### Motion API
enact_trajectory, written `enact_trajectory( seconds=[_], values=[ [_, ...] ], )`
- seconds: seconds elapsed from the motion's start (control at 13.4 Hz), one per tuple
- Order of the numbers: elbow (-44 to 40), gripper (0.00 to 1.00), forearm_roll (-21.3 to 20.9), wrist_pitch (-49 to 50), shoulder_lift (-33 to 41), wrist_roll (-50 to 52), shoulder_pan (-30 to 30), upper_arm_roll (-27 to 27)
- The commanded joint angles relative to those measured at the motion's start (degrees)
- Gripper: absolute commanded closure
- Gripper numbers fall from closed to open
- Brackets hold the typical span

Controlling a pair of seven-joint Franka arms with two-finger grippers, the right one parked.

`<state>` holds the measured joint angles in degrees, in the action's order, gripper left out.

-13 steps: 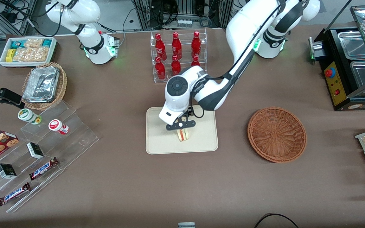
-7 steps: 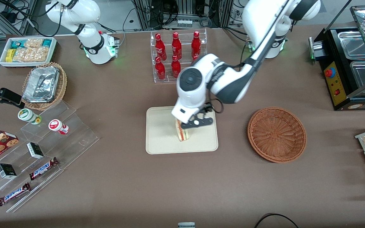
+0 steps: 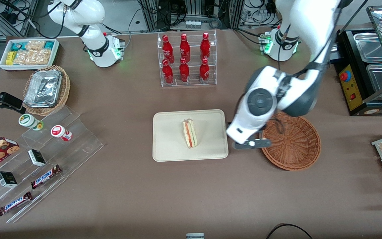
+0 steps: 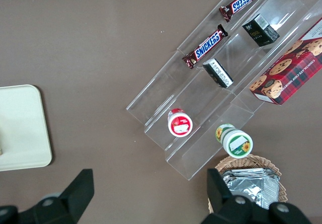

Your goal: Place sandwich from basket to tray

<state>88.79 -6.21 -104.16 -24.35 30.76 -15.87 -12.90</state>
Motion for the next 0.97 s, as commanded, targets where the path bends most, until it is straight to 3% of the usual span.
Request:
enact_trajectory(
  seconds=[0.0,0.22,0.52,0.89],
  values=[
    [7.61,0.0,0.67,0.19,7.1,-9.28,5.75,-0.46],
    [11.92,0.0,0.67,0.8,12.46,-17.38,10.58,-0.46],
    [11.76,0.0,3.12,9.39,17.66,-26.62,16.73,-0.46],
    [7.38,0.0,3.48,19.94,23.03,-35.49,18.42,2.26]
  ],
)
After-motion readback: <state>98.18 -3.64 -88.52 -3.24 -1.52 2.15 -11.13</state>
